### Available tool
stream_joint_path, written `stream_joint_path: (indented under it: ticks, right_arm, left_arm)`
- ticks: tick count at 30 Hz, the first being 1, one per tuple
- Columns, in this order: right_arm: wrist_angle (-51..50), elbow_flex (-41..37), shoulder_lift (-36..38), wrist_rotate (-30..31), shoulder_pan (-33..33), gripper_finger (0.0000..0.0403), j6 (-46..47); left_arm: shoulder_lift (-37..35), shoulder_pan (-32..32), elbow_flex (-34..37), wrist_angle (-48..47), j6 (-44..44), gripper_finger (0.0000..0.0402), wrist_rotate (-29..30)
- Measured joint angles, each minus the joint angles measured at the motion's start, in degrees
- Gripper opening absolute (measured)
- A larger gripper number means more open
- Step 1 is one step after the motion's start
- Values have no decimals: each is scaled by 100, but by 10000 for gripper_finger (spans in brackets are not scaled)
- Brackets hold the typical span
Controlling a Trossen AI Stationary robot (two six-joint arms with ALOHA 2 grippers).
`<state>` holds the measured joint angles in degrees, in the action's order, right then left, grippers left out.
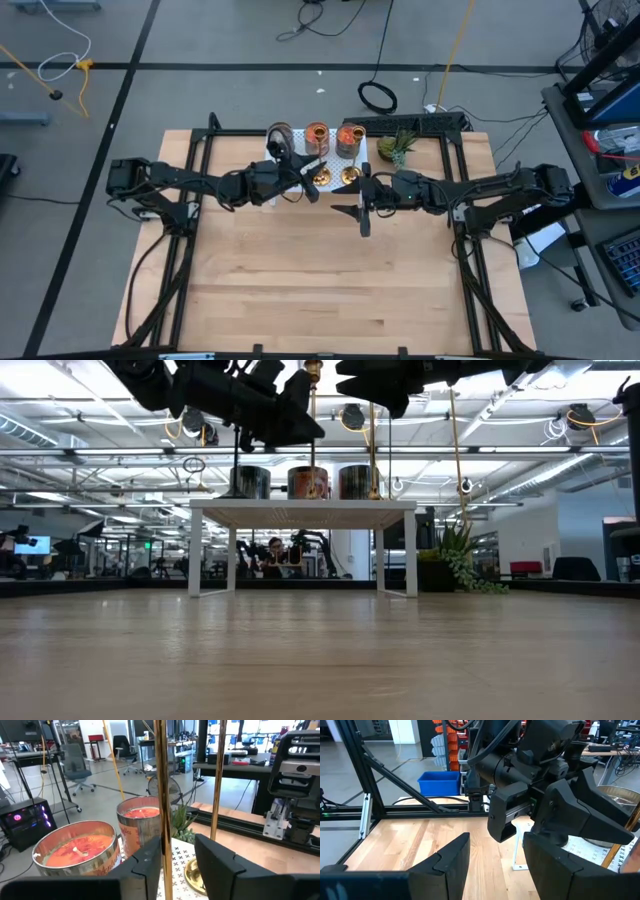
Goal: Pick & Place candle stick holders
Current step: Put the gold candle holder on the shelf aligned with the other candle holders, then return to Home Position
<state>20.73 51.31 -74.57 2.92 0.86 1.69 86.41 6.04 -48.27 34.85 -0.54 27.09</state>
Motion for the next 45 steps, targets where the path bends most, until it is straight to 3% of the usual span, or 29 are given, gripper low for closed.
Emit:
stream_joint_path:
  ticks: [11, 19, 33, 45]
  right_arm:
    - [0, 0, 0, 0, 0, 180, 1]
    - [0, 0, -1, 0, -1, 180, 1]
    - [0, 0, -1, 0, -1, 181, 1]
    - [0, 0, 0, -1, 0, 181, 51]
  left_arm:
    - [0, -169, 2, 144, 22, 165, 64]
    - [0, -415, 2, 209, 347, 166, 849]
    - [0, -557, 4, 253, 428, 166, 859]
    - [0, -1051, 4, 247, 476, 166, 914]
